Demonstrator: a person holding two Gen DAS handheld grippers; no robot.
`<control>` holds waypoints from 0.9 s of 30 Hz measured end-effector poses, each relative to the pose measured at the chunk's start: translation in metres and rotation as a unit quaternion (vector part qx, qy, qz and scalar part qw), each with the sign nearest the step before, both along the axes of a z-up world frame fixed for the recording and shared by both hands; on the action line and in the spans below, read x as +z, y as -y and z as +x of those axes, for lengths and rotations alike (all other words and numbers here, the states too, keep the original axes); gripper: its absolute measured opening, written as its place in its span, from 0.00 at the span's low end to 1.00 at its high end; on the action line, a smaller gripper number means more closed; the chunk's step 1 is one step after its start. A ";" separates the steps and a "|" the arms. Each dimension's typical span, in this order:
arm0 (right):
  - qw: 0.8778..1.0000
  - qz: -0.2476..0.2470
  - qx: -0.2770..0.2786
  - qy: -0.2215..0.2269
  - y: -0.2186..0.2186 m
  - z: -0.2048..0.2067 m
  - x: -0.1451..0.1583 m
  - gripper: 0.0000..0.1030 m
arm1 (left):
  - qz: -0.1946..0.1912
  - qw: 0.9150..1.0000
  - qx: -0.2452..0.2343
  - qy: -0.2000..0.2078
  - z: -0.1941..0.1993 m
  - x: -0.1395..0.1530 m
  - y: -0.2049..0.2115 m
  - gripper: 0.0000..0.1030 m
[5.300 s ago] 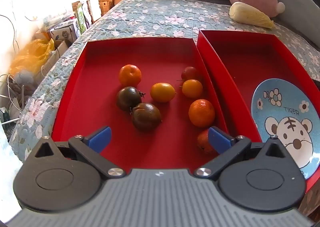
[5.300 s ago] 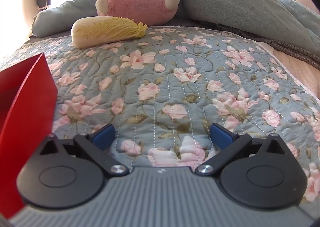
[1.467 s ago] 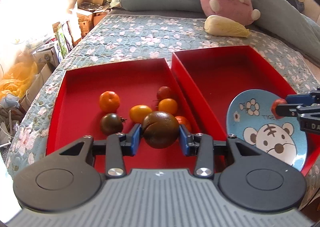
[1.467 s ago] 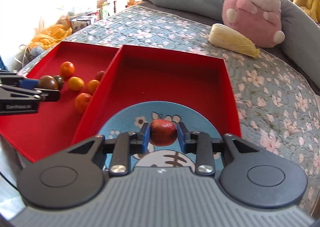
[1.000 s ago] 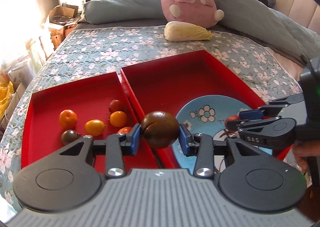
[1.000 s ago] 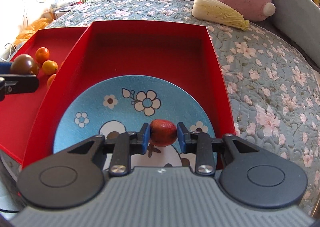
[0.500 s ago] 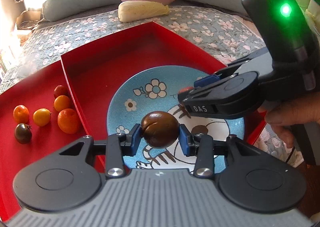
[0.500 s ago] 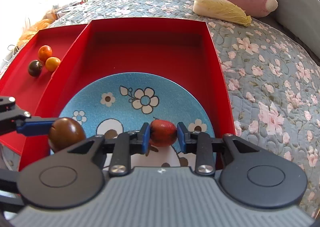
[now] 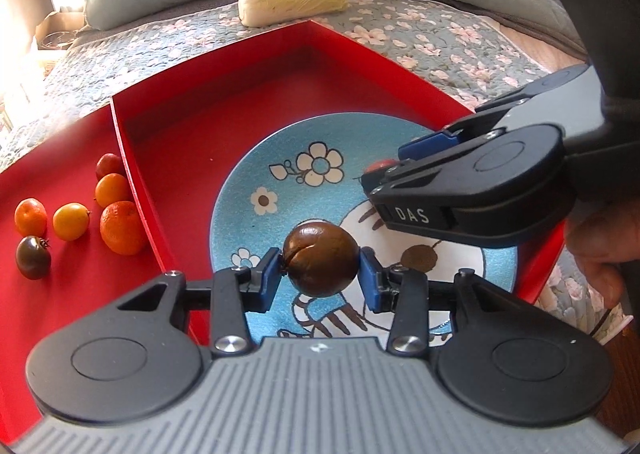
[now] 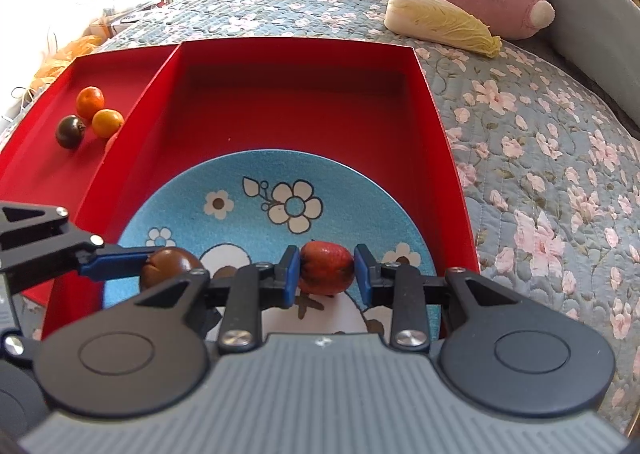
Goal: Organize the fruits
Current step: 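Open both grippers to set both tomatoes on the tiger plate, then grasp an orange tangerine with the right gripper while the left grasps another dark tomato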
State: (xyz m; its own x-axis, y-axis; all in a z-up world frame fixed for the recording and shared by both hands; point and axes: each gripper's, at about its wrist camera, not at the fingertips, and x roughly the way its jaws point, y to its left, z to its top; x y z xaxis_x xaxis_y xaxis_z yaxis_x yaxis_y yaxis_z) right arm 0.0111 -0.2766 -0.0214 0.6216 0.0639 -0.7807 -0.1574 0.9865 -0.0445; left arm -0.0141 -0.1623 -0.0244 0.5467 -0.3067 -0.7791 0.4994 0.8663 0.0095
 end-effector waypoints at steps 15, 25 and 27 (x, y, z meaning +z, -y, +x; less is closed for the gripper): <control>1.000 0.015 -0.004 0.018 -0.006 -0.004 0.014 0.41 | -0.048 0.998 0.017 0.021 -0.008 0.028 -0.026 0.61; 0.995 0.048 0.030 0.085 -0.030 -0.023 0.043 0.41 | -0.073 0.989 0.120 0.042 -0.014 0.050 -0.114 0.60; 0.992 0.056 0.056 0.096 -0.046 -0.025 0.047 0.41 | -0.064 0.985 0.159 0.031 -0.005 0.046 -0.135 0.60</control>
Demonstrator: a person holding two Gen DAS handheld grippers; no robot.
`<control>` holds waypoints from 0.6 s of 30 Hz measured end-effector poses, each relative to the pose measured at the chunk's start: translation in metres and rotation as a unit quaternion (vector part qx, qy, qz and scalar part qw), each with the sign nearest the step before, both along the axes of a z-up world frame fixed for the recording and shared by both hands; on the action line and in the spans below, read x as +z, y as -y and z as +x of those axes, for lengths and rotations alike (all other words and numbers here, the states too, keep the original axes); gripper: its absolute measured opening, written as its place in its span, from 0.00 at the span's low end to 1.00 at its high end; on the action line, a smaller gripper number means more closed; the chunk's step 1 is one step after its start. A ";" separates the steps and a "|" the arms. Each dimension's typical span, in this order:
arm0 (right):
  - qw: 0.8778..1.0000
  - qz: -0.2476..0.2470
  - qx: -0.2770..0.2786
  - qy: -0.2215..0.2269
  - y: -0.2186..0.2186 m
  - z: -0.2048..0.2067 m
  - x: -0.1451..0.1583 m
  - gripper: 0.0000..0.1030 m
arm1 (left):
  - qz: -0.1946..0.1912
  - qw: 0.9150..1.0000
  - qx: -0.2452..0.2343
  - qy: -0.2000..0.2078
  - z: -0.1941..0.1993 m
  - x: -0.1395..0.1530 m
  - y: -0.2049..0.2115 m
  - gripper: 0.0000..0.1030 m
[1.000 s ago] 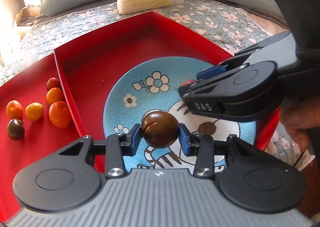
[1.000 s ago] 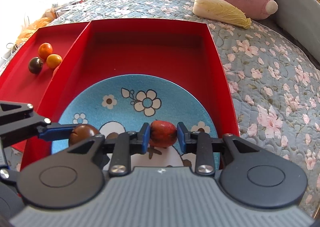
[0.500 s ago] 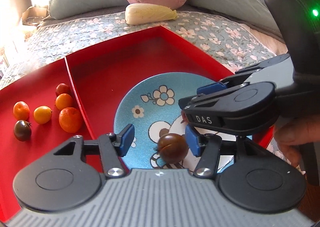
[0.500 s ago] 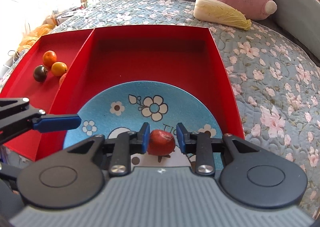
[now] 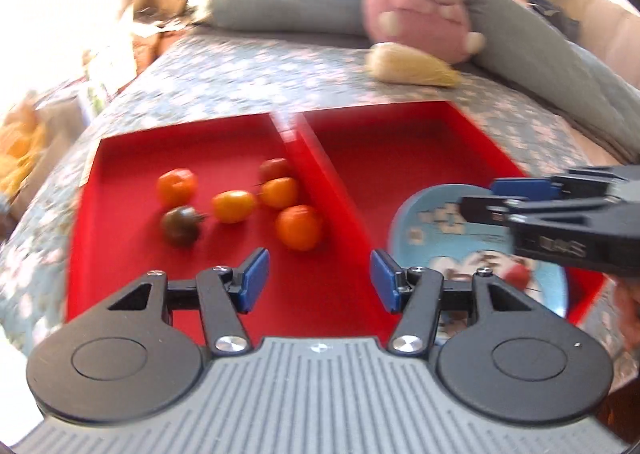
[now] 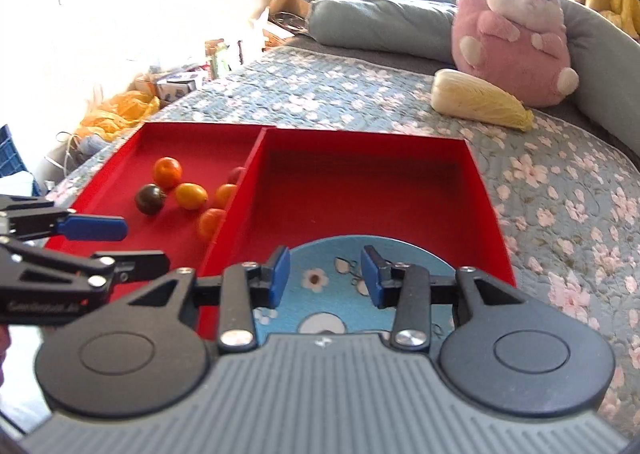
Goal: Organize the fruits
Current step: 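Grasp an orange tangerine with the right gripper while the left grasps another dark tomato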
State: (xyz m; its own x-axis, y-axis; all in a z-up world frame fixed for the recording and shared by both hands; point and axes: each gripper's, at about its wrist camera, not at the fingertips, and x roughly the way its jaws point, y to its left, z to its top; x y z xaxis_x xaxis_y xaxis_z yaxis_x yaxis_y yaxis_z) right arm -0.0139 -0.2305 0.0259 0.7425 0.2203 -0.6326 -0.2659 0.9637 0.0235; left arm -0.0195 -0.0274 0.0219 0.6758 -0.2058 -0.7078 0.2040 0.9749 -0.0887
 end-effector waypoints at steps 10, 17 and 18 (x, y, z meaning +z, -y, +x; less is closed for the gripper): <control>0.990 -0.051 0.127 0.009 -0.096 0.016 -0.012 0.40 | 0.039 0.996 0.080 -0.023 0.042 -0.014 -0.064 0.59; 0.982 -0.127 0.140 0.011 -0.128 0.042 -0.031 0.40 | 0.055 0.995 0.071 -0.043 0.071 -0.033 -0.076 0.59; 0.980 -0.140 0.141 0.011 -0.131 0.045 -0.034 0.40 | 0.059 0.995 0.070 -0.048 0.074 -0.037 -0.075 0.59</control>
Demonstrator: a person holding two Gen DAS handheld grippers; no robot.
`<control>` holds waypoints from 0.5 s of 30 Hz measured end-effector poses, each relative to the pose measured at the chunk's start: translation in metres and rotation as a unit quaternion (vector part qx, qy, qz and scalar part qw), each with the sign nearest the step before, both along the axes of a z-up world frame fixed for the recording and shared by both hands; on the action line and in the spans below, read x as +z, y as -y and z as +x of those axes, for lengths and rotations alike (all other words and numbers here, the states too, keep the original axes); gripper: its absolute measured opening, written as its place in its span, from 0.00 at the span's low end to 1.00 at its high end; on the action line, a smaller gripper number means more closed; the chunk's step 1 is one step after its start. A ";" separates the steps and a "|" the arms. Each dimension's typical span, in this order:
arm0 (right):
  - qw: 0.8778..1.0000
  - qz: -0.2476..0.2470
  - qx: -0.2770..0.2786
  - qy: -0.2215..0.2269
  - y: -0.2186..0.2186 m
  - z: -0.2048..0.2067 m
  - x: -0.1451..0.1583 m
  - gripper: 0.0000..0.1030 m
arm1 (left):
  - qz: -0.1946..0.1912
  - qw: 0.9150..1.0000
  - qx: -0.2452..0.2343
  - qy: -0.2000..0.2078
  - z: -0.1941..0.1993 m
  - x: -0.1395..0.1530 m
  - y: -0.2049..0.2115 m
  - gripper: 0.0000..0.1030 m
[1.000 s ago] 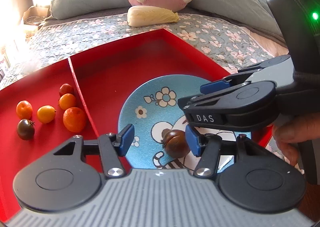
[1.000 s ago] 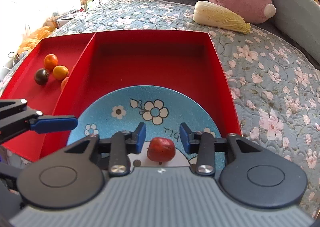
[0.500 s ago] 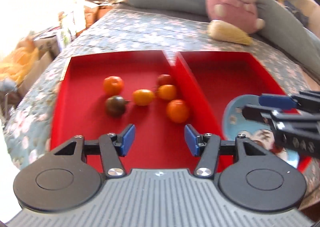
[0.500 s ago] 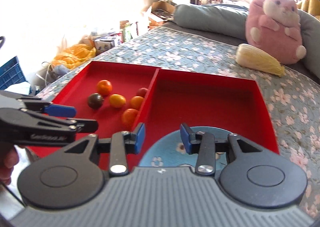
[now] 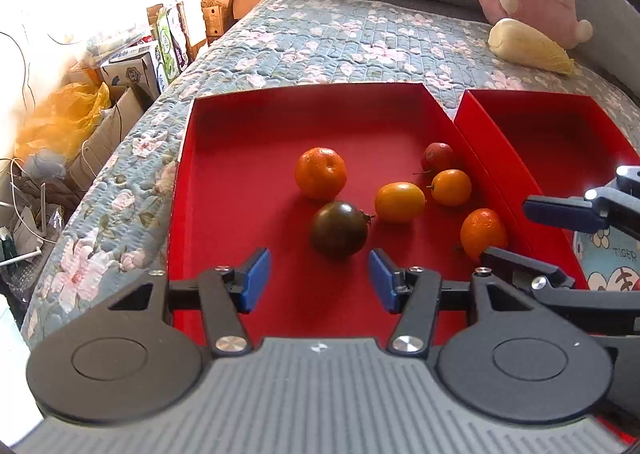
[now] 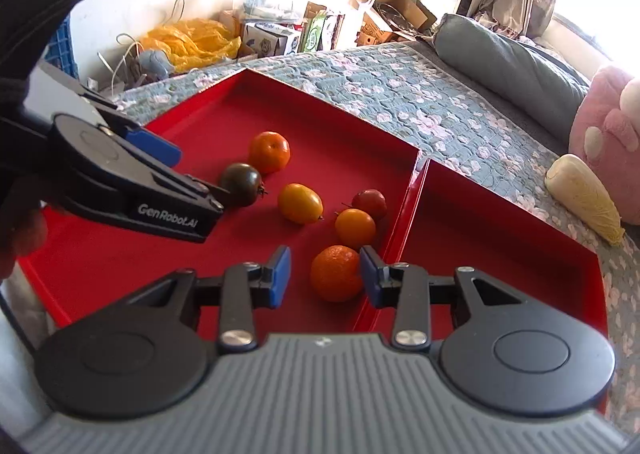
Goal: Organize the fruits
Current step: 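Grasp an orange tangerine with the right gripper while the left grasps another dark tomato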
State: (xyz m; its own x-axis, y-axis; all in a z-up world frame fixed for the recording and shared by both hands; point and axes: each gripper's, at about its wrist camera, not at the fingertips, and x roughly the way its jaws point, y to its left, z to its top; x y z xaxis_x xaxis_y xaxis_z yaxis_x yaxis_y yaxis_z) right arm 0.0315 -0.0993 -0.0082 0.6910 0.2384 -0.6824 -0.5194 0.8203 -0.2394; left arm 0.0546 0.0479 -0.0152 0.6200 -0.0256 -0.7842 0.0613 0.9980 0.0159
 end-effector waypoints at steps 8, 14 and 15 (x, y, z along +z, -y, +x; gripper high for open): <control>0.994 -0.111 0.010 0.002 -0.024 0.013 -0.031 0.39 | 0.008 1.000 -0.021 -0.013 0.026 -0.016 0.005 0.60; 0.987 -0.157 0.027 0.021 -0.034 0.010 -0.042 0.40 | 0.008 0.999 -0.039 -0.021 0.034 -0.023 0.011 0.60; 0.988 -0.154 0.025 0.021 -0.033 0.011 -0.042 0.40 | 0.011 0.999 -0.044 -0.022 0.034 -0.025 0.013 0.60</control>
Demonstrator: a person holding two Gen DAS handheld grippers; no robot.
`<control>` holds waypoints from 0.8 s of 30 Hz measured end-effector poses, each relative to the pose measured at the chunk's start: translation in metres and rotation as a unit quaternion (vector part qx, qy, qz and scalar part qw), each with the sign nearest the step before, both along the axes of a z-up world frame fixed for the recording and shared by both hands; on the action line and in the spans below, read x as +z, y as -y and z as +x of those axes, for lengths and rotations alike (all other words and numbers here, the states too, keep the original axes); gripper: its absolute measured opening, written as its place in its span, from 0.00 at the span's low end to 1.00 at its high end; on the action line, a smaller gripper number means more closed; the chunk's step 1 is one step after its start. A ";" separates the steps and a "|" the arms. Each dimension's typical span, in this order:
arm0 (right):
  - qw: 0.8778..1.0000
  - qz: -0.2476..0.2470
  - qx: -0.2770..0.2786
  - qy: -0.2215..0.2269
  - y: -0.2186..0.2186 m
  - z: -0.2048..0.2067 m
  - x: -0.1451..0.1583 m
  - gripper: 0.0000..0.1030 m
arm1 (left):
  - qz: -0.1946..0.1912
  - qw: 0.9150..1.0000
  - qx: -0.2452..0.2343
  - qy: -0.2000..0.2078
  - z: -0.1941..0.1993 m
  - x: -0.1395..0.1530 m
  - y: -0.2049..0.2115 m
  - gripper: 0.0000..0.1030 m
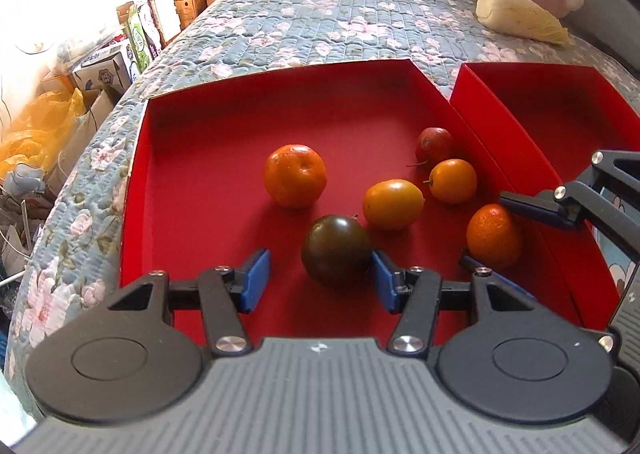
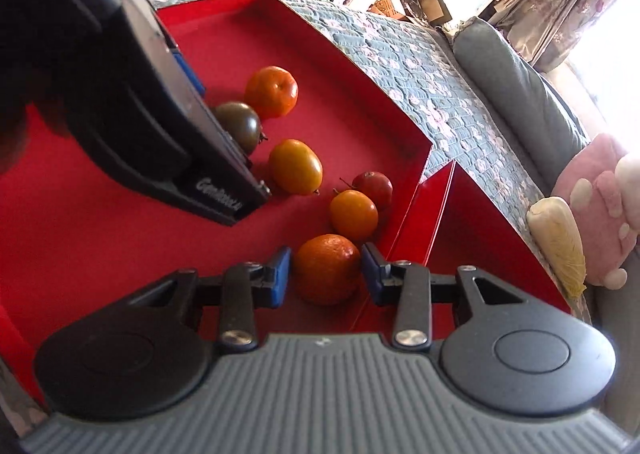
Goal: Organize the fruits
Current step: 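Grasp an orange tangerine with the right gripper while the left grasps another dark tomato, then carry the tangerine to the tiger plate and open the right gripper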
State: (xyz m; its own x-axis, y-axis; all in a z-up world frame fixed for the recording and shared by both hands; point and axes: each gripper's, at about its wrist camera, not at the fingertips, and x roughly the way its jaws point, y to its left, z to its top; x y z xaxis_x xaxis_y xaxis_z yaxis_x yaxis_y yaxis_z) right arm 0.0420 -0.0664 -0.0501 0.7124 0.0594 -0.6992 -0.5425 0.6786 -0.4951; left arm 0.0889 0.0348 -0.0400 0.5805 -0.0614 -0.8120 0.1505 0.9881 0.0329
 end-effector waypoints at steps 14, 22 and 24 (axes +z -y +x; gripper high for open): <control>0.986 0.145 -0.051 -0.065 0.031 -0.019 0.033 0.39 | -0.008 1.000 -0.005 0.016 0.000 0.002 0.002 0.41; 0.969 0.224 -0.067 -0.083 0.057 -0.041 0.062 0.39 | 0.007 1.000 0.003 0.022 -0.011 0.006 -0.001 0.41; 0.965 0.236 -0.072 -0.087 0.063 -0.044 0.066 0.39 | 0.008 1.000 0.004 0.026 -0.016 0.008 -0.002 0.41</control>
State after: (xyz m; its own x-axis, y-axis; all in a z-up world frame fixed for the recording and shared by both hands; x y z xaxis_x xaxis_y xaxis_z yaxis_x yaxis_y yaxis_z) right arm -0.0023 -0.1293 0.0158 0.6110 0.3100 -0.7284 -0.4726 0.8810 -0.0215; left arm 0.0728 0.0364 -0.0319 0.6223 -0.0433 -0.7816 0.1396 0.9886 0.0564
